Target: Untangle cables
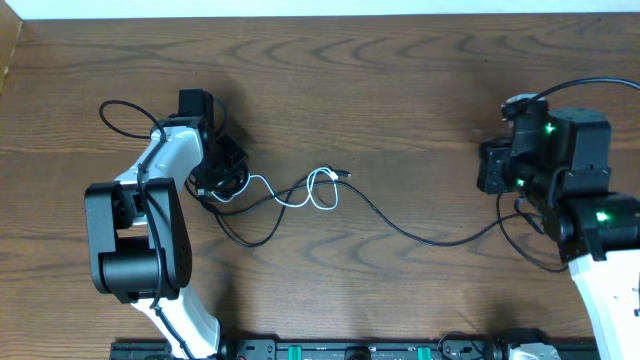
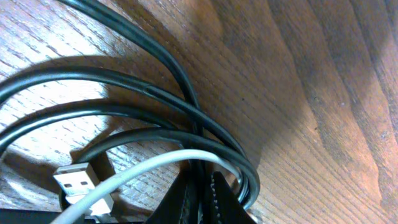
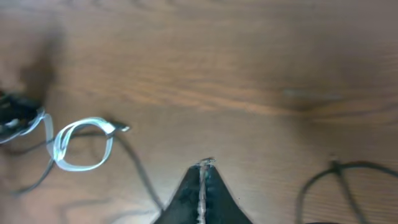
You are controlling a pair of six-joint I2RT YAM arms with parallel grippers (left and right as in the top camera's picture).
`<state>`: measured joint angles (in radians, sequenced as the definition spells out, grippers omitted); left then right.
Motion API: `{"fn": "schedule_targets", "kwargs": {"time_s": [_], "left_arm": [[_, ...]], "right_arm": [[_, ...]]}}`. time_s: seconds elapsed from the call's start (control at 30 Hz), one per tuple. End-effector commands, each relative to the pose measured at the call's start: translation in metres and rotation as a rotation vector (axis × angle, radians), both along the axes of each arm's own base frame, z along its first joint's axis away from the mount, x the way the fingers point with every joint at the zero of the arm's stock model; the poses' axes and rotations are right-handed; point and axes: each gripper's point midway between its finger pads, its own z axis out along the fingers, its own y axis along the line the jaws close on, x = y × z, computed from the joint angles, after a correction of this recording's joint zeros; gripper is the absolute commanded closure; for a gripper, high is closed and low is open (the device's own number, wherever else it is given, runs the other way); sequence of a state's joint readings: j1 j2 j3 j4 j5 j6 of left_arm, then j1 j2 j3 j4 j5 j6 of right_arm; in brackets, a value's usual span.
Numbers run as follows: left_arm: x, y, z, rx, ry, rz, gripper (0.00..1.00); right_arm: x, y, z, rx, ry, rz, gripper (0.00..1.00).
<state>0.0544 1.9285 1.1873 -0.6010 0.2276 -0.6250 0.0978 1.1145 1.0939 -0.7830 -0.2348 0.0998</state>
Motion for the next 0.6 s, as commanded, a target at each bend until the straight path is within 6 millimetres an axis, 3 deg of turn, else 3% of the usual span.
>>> {"fn": "schedule_targets", "kwargs": {"time_s": [0.0,0.07,0.13,0.17,0.27,0.33,0.43,0.5,0.57], "left_arm": [[-0.018,-0.01,-0.022,-0.019,0.082,-0.025,0.92],[-0.018,-0.015,-0.02,-0.033,0.068,-0.081,0.88],[-0.014,-0.018,-0.01,-0.044,0.036,-0.133,0.74],[-0.01,-0.017,0.004,-0.031,0.005,-0.164,0.65],[0.004,-0.017,0.044,-0.014,-0.088,-0.209,0.51],[0.009,-0.017,0.072,-0.008,-0.146,-0.212,0.48],[0.005,-0.03,0.093,-0.003,-0.193,-0.263,0.48],[0.001,-0.044,0.095,-0.002,-0.192,-0.321,0.48],[-0.006,-0.062,0.093,-0.008,-0.176,-0.376,0.48]], "right_arm": [[-0.008,0.046,-0.013,0.14,0.096,0.158,0.77],[-0.008,0.055,-0.025,0.162,0.159,0.159,0.74],[-0.009,0.064,-0.041,0.16,0.223,0.172,0.7],[-0.008,0.068,-0.05,0.155,0.252,0.18,0.65],[-0.006,0.072,-0.059,0.151,0.276,0.187,0.54],[-0.005,0.072,-0.065,0.161,0.306,0.166,0.46],[-0.004,0.073,-0.077,0.208,0.386,0.087,0.47],[-0.002,0.075,-0.086,0.238,0.44,0.031,0.55],[-0.002,0.08,-0.095,0.267,0.492,-0.019,0.55]]}}
